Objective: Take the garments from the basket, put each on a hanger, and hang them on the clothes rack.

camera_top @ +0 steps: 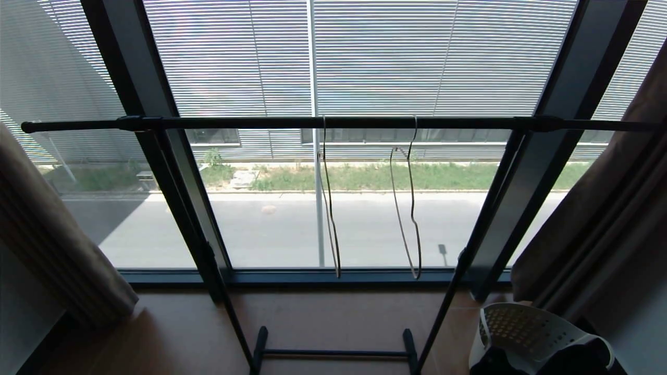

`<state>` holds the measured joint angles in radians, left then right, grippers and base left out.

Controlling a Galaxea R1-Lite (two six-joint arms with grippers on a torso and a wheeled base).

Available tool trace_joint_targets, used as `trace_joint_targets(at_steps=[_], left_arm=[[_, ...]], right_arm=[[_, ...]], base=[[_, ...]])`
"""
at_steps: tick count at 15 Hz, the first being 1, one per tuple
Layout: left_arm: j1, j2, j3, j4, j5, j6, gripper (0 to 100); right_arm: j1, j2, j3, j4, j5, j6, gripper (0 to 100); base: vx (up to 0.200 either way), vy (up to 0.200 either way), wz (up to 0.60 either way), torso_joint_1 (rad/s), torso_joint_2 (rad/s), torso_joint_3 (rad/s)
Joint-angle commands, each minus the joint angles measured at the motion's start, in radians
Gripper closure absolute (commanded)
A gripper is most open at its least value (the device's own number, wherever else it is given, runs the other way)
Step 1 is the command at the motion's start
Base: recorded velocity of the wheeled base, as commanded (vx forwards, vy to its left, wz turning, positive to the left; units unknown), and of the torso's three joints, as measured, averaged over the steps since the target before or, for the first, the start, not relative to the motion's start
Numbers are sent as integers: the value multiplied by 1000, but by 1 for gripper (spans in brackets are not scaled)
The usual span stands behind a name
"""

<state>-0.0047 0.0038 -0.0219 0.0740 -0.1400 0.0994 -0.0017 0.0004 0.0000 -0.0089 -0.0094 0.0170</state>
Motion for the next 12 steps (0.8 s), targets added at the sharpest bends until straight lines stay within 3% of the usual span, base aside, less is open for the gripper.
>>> trace_joint_targets(at_steps=[1,7,12], left_arm=[[0,1,0,0,0,-1,0],[-1,1,0,0,0,-3,0],[-1,1,0,0,3,-10,0]], right_arm=[[0,0,0,0,-1,0,0],[0,0,0,0,0,0,0],[0,0,0,0,0,1,0]], base=[[0,0,0,-144,354,217],[0,0,0,-160,393,233],[0,0,0,-202,547,338]])
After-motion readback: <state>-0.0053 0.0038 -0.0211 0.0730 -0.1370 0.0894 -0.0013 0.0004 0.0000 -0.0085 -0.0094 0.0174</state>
